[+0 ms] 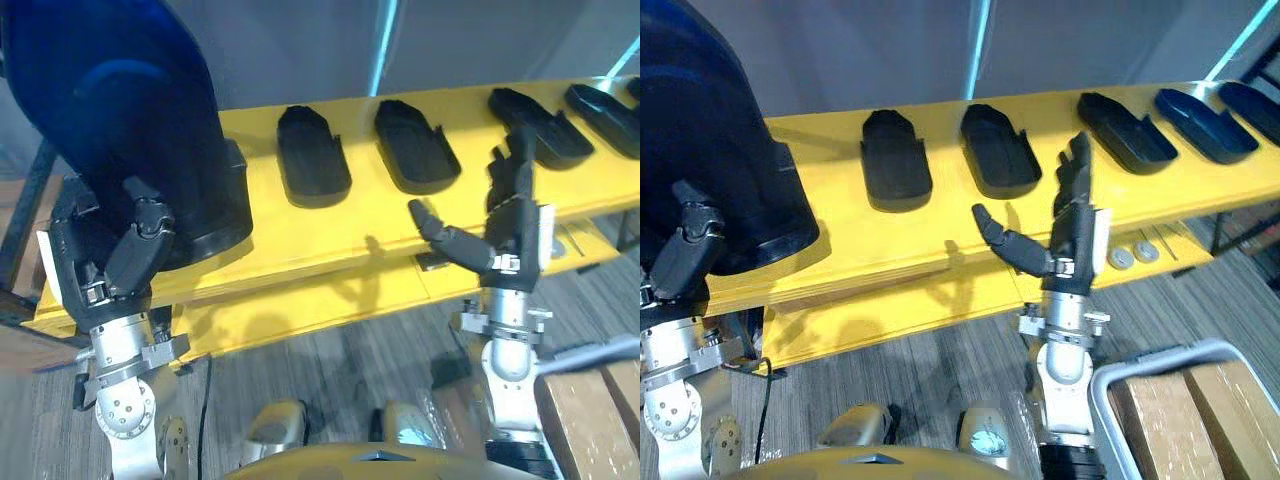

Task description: Walk over and take three plastic housings, then place them on the shelf

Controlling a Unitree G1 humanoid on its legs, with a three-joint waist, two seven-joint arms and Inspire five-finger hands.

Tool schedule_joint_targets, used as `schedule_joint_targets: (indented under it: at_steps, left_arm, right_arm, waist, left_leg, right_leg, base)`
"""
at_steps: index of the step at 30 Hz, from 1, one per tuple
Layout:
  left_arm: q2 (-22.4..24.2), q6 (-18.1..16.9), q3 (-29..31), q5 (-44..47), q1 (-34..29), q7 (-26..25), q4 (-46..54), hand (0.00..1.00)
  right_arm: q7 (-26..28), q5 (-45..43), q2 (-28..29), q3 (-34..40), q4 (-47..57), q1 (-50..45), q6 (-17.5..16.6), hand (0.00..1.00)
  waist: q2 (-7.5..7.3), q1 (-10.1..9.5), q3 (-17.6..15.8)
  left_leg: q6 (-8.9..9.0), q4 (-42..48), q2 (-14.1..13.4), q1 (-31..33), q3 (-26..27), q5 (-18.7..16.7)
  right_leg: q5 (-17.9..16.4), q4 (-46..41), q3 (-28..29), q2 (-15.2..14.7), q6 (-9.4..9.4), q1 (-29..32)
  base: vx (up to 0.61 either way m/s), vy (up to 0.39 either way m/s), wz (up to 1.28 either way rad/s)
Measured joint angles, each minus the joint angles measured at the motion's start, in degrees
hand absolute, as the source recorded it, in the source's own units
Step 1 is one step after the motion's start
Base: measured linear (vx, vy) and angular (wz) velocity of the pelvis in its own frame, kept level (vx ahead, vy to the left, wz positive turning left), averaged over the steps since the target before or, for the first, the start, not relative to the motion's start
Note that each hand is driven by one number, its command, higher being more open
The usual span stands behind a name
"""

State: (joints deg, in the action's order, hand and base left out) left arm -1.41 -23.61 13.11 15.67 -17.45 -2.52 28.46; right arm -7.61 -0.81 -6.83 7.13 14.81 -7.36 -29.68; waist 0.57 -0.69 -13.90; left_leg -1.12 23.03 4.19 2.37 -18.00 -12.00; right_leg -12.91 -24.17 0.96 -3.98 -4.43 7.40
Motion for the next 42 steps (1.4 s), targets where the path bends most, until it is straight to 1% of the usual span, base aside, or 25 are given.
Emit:
schedule_joint_targets:
  at_steps: [1,2,3,5,7,11,17,20,21,22,24,26,27,29,30,31,34,35,36,37,38,39,40,41,42]
  left_arm:
    - [-0.4,0.0,-0.5,-0.1,0.0,0.1,0.1,0.00]
    - [-1.7,0.0,-0.9,-0.3,-0.1,0.1,0.3,0.00]
    - [-1.1,0.1,-1.5,-0.4,-0.6,0.2,0.3,0.00]
    - [-1.0,0.0,-1.6,-0.4,-1.3,1.0,0.4,0.00]
    - [-0.9,0.0,-1.4,-0.3,-1.3,1.8,0.5,0.00]
    - [-0.5,0.1,-0.8,0.9,-1.3,3.9,0.5,0.00]
    - [0.7,0.0,-1.0,3.2,-1.3,4.0,0.4,0.00]
    - [1.7,0.2,-1.3,5.3,-2.8,3.4,0.2,0.00]
    - [1.6,0.3,-1.4,6.1,-3.1,3.6,0.2,0.00]
    - [1.7,0.4,-2.0,6.8,-3.3,3.9,-0.4,0.00]
    - [2.3,0.4,-3.9,6.8,-3.3,4.3,-2.3,0.00]
    - [2.7,0.4,-4.0,6.7,-3.4,4.5,-4.0,0.00]
    - [2.7,0.4,-4.0,6.8,-3.4,4.1,-4.8,0.00]
    - [2.7,0.4,-4.2,6.8,-3.5,3.7,-5.6,0.00]
    - [3.0,0.1,-4.2,6.8,-3.9,3.6,-5.7,0.00]
    - [3.1,0.0,-4.1,6.8,-4.1,3.5,-5.9,0.00]
    - [2.4,0.2,-4.1,6.7,-4.5,3.1,-6.6,0.00]
    - [2.1,1.0,-4.4,6.4,-4.4,3.4,-6.6,0.00]
    - [2.0,1.5,-4.5,6.2,-4.4,3.7,-6.7,0.00]
    - [1.8,2.0,-4.8,6.2,-4.4,4.8,-7.4,0.00]
    - [1.5,2.9,-5.1,6.1,-4.4,5.9,-7.8,0.00]
    - [1.1,3.0,-5.4,5.4,-4.3,6.2,-7.8,0.00]
    - [0.7,3.0,-5.5,3.5,-4.3,7.0,-7.8,0.00]
    - [0.1,3.4,-5.5,2.7,-4.2,8.4,-7.8,0.00]
    - [-0.3,3.8,-5.6,2.7,-3.8,9.0,-7.8,0.00]
  right_arm:
    - [0.0,-0.1,-0.2,0.8,1.1,-0.2,0.0,1.00]
    - [0.2,-0.3,-0.3,1.8,3.2,-0.5,-0.1,1.00]
    - [0.8,-1.0,-1.8,2.2,4.0,0.6,-0.6,1.00]
    - [1.1,-1.9,-3.9,2.3,5.7,1.3,-0.9,1.00]
    - [1.3,-2.4,-5.2,2.3,6.9,2.3,-1.0,1.00]
    - [2.1,-2.9,-5.5,3.9,7.2,3.3,-0.8,1.00]
    - [5.1,-5.3,-2.7,4.6,7.1,0.5,-0.6,1.00]
    - [7.0,-6.5,0.2,4.7,6.7,-4.0,-0.6,1.00]
    - [7.0,-6.5,0.8,4.8,6.6,-4.7,-0.6,1.00]
    - [6.9,-7.1,2.1,5.0,6.4,-7.0,-0.6,1.00]
    - [6.4,-7.5,1.7,6.5,4.4,-8.0,-0.5,1.00]
    - [6.3,-7.6,1.6,6.6,3.7,-7.8,0.0,1.00]
    - [6.3,-7.7,1.7,5.7,3.6,-7.4,0.4,1.00]
    - [6.3,-8.3,2.0,3.8,3.6,-7.3,0.5,1.00]
    - [6.3,-8.7,1.6,2.1,3.6,-6.7,0.6,1.00]
    - [6.3,-8.7,1.7,1.2,3.5,-6.1,0.6,1.00]
    - [5.7,-8.6,2.5,-2.8,3.4,-3.6,0.9,1.00]
    - [5.1,-8.3,2.9,-3.5,3.4,-3.1,1.3,1.00]
    - [4.4,-7.8,3.2,-3.8,3.4,-3.0,1.5,1.00]
    - [2.8,-6.3,4.2,-4.3,3.1,-3.1,1.9,1.00]
    - [1.6,-6.2,5.3,-4.7,2.7,-3.3,1.9,1.00]
    - [0.9,-6.1,5.6,-4.7,2.5,-3.4,1.9,1.00]
    - [-0.5,-4.8,6.0,-4.7,2.1,-3.4,1.9,1.00]
    - [-1.5,-3.6,6.2,-4.7,1.7,-3.4,1.9,1.00]
    - [-1.7,-3.2,6.2,-4.7,1.6,-3.6,1.9,1.00]
  waist:
    - [-0.82,0.12,0.5]
    - [-3.22,0.19,1.9]
    - [-2.04,-0.43,2.4]
    - [-0.28,-0.89,3.8]
    - [0.40,-1.19,4.4]
    - [0.33,-1.45,4.5]
    - [-0.02,-0.67,5.1]
    - [-0.19,0.79,5.3]
    - [-0.20,1.29,5.2]
    - [-0.40,2.63,5.3]
    - [1.36,3.75,5.3]
    - [2.23,3.46,4.5]
    - [2.50,3.41,4.2]
    - [2.59,2.47,4.3]
    - [3.49,2.17,4.4]
    - [3.43,2.09,4.2]
    - [0.65,2.60,4.1]
    - [-0.16,2.61,4.2]
    - [-0.26,2.53,4.3]
    - [0.06,2.42,4.2]
    - [0.50,2.43,4.2]
    - [0.51,2.29,4.3]
    - [0.41,1.98,4.3]
    - [0.61,2.42,4.4]
    - [0.75,2.58,4.6]
  left_leg:
    - [0.42,0.1,0.8,0.0,-0.5,-0.3]
    - [1.51,0.6,2.6,0.3,-0.6,-1.5]
    - [2.49,2.5,1.3,0.4,-0.5,-3.5]
    - [3.18,3.1,-2.0,1.1,0.8,-4.7]
    - [3.78,1.9,-3.9,1.2,1.0,-4.6]
    - [4.84,-0.5,-5.4,0.8,1.9,-3.5]
    - [4.34,-1.7,-5.3,-0.3,3.5,-2.9]
    - [4.88,-4.4,-4.6,-0.7,4.4,-1.7]
    - [4.14,-5.3,-5.6,-0.6,6.6,-2.2]
    - [4.21,-7.3,-8.8,-0.5,14.7,-2.0]
    - [4.13,-7.9,-10.1,1.2,20.1,2.1]
    - [3.69,-4.8,-10.5,2.5,22.8,3.1]
    - [2.43,0.0,-11.0,4.6,22.7,2.6]
    - [2.00,3.0,-13.0,6.0,21.3,2.4]
    - [3.99,1.1,-14.2,5.0,19.0,1.8]
    - [7.21,1.2,-13.7,4.4,19.4,1.2]
    - [4.50,3.4,-8.1,5.3,23.6,-1.4]
    - [3.41,4.4,-6.6,6.1,24.5,-2.2]
    - [3.29,4.8,-6.3,6.4,24.8,-2.5]
    - [2.95,4.9,-6.0,6.5,24.9,-2.7]
    - [2.64,4.3,-6.0,6.6,24.9,-2.7]
    - [2.22,3.8,-6.0,6.6,25.2,-2.6]
    - [1.31,2.1,-6.0,6.3,26.0,-2.1]
    - [-0.29,0.3,-6.2,6.0,26.3,-1.2]
    - [-0.26,-0.5,-6.3,6.0,25.9,-0.7]
  right_leg:
    - [2.3,1.6,0.9,-0.2,0.22,-0.1]
    - [7.3,4.0,0.6,-2.0,0.50,-0.8]
    - [5.8,4.8,-1.3,-1.3,-0.18,-2.2]
    - [6.2,7.7,-3.5,0.8,1.14,-4.0]
    - [7.0,9.7,-4.9,2.2,2.17,-5.1]
    - [8.5,12.8,-5.7,3.0,2.97,-6.1]
    - [9.9,15.8,-5.1,2.7,2.55,-8.1]
    - [10.0,16.3,-6.9,0.9,2.36,-9.0]
    - [10.0,16.3,-7.8,0.4,2.36,-9.2]
    - [10.0,16.2,-10.5,-1.4,2.38,-9.8]
    - [8.8,15.3,-14.0,-4.1,1.10,-10.0]
    - [7.5,14.0,-14.7,-5.9,0.49,-10.1]
    - [6.7,12.5,-14.8,-7.5,-0.54,-10.1]
    - [5.5,10.0,-13.6,-9.9,-2.42,-9.4]
    - [4.9,8.7,-11.5,-10.5,-3.86,-8.4]
    - [4.7,8.1,-10.3,-11.3,-4.73,-8.1]
    - [5.8,11.7,-4.5,-15.7,-5.77,-8.4]
    - [7.9,13.6,-3.5,-16.9,-4.75,-8.5]
    - [9.8,14.2,-3.4,-17.2,-5.07,-8.6]
    - [14.2,15.2,-4.1,-17.4,-5.70,-8.7]
    - [17.8,16.2,-5.3,-17.2,-5.07,-8.7]
    - [19.2,16.7,-6.1,-17.2,-4.17,-8.6]
    - [21.5,18.0,-7.7,-16.9,-1.42,-8.4]
    - [19.7,17.1,-7.7,-15.2,-1.19,-8.2]
    - [18.1,16.3,-7.5,-13.8,-1.35,-8.2]
  base:
    - [0.24,-0.203,1.22]
    - [0.19,-0.230,0.76]
    - [0.18,-0.243,0.63]
    - [0.14,-0.230,0.36]
    - [0.13,-0.184,0.28]
    - [0.06,-0.056,0.07]
    - [0.00,0.048,-0.07]
    - [-0.03,0.047,0.26]
    - [-0.04,0.038,0.89]
    - [-0.05,0.035,1.19]
    - [-0.07,0.076,1.20]
    - [-0.06,0.181,0.51]
    - [-0.08,0.283,0.25]
    - [-0.07,0.286,-0.17]
    - [-0.07,0.408,-0.47]
    - [-0.05,0.526,-0.60]
    - [0.02,0.424,-0.27]
    - [0.02,0.390,-0.06]
    - [0.01,0.341,-0.05]
    - [0.00,0.296,0.02]
    - [0.00,0.267,0.03]
    - [0.02,0.218,-0.01]
    - [0.05,0.171,-0.07]
    - [0.09,0.154,-0.04]
    - [0.11,0.095,0.01]
